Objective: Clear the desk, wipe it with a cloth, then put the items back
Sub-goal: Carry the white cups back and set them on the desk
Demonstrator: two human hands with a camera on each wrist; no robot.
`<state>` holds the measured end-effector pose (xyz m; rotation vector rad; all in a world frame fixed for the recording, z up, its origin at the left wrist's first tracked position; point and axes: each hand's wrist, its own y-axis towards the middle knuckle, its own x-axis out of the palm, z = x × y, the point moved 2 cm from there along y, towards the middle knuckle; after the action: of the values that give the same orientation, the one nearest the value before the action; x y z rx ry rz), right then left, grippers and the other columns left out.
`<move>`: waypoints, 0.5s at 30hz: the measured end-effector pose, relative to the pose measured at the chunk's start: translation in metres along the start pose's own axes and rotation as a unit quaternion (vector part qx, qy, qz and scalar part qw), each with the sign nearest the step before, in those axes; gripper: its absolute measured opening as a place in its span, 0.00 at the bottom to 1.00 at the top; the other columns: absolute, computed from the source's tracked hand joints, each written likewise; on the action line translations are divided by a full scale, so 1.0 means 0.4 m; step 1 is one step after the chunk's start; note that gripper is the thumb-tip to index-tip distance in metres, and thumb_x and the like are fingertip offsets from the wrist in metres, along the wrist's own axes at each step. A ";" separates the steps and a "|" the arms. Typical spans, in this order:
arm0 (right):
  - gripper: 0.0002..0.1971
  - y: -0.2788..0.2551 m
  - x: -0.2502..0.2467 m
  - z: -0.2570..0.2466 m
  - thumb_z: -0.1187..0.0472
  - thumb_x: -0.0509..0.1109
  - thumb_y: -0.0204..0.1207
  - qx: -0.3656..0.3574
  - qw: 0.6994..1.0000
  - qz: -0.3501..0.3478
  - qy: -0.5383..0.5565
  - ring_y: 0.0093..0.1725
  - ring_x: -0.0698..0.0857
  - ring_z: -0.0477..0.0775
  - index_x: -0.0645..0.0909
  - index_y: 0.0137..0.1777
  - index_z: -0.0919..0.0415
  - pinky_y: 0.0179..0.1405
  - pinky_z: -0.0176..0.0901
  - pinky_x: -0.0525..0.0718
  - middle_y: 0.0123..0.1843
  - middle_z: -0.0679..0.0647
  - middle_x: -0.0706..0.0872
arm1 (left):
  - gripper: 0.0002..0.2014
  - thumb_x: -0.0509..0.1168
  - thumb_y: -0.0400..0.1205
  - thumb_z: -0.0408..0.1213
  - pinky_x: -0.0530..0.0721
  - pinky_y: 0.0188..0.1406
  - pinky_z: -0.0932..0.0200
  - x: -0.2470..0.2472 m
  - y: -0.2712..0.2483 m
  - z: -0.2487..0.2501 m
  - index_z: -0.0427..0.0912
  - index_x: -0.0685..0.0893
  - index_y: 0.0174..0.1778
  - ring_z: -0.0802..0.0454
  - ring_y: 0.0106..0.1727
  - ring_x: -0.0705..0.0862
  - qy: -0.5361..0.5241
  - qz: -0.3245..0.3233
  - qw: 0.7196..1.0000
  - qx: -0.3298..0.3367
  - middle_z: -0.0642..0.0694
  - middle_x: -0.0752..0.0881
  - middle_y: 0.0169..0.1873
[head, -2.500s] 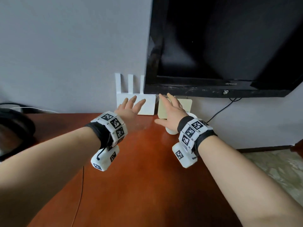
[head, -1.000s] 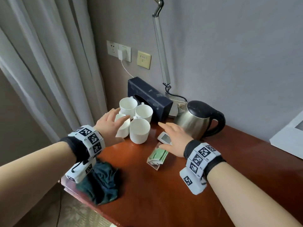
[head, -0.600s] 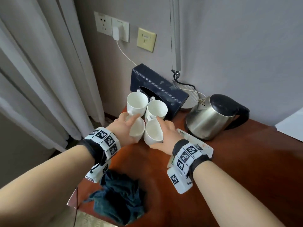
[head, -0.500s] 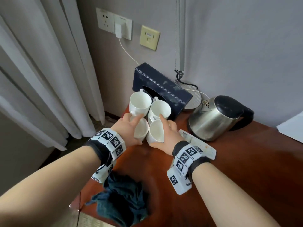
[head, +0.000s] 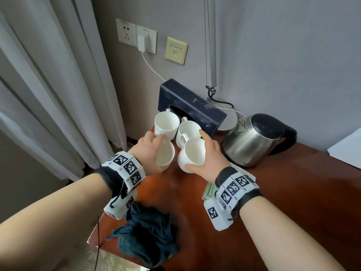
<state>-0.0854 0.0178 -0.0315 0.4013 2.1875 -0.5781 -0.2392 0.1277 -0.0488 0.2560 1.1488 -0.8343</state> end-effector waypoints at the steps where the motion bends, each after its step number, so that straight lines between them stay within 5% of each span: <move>1: 0.54 -0.016 -0.019 0.002 0.51 0.78 0.64 -0.007 1.000 0.006 0.001 0.73 0.71 0.57 0.43 0.81 0.41 0.66 0.46 0.72 0.76 0.52 0.60 | 0.40 0.70 0.73 0.55 0.77 0.66 0.49 -0.011 -0.014 0.014 0.52 0.58 0.78 0.43 0.68 0.71 -0.001 0.009 1.000 0.009 0.45 0.64 0.69; 15: 0.51 -0.464 -0.339 0.274 0.47 0.77 0.64 -0.009 0.992 0.116 -0.055 0.72 0.73 0.56 0.47 0.81 0.41 0.62 0.47 0.76 0.78 0.49 0.58 | 0.43 0.73 0.70 0.54 0.74 0.62 0.57 -0.009 -0.235 0.501 0.52 0.58 0.78 0.46 0.67 0.73 0.055 0.033 0.980 0.191 0.46 0.65 0.69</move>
<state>-0.0185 -0.2086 0.0634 0.5915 2.0051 -0.4405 -0.1651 -0.0505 0.0597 0.6611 1.0689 -0.9878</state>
